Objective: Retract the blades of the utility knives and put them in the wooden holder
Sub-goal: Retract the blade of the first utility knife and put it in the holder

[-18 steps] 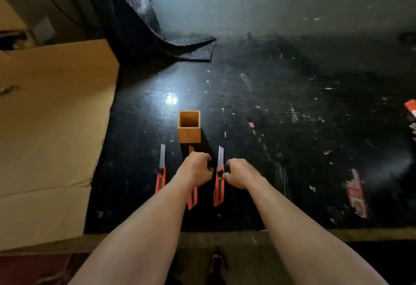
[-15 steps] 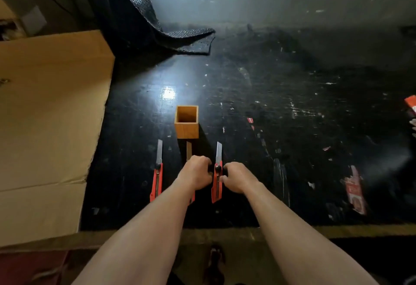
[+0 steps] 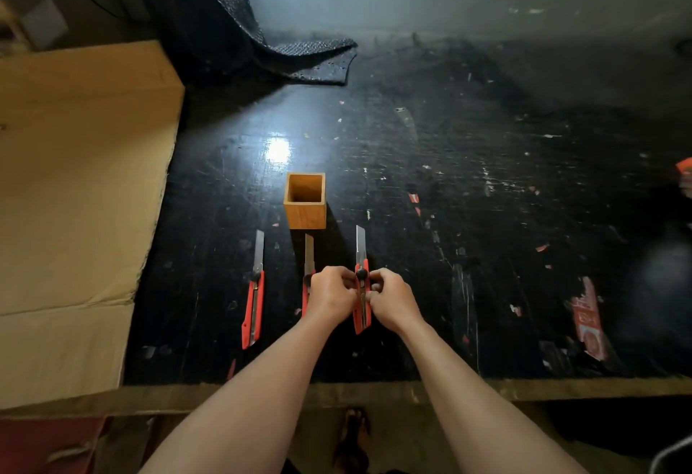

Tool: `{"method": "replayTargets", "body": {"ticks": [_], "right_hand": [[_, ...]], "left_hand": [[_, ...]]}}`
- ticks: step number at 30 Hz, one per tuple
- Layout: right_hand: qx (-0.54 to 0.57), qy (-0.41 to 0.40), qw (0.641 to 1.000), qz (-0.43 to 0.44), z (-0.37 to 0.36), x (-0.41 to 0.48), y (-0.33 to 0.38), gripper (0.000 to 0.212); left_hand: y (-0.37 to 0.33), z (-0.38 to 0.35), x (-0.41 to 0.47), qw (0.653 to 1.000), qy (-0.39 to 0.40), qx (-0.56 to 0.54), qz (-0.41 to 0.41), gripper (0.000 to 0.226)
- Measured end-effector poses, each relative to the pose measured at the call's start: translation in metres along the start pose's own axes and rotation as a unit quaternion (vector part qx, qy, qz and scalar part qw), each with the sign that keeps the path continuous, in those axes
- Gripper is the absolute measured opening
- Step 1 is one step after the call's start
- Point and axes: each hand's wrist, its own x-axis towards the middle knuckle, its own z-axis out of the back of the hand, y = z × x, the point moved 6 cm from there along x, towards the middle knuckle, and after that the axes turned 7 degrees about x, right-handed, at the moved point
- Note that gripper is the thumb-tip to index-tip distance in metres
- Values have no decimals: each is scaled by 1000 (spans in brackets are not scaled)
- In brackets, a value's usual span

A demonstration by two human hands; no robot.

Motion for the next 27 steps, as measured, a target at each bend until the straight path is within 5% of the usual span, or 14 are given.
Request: {"method": "replayTargets", "body": {"ticks": [10, 18, 27], "right_hand": [[128, 6, 986, 109, 35, 0, 89, 29], [203, 46, 960, 186, 44, -2, 179, 31], [105, -5, 933, 345, 51, -21, 259, 28]], "left_hand": [[-33, 78, 9, 987, -43, -153, -29, 29], [-64, 165, 8, 945, 7, -316, -77, 39], [-81, 218, 4, 918, 0, -377, -118, 51]]}}
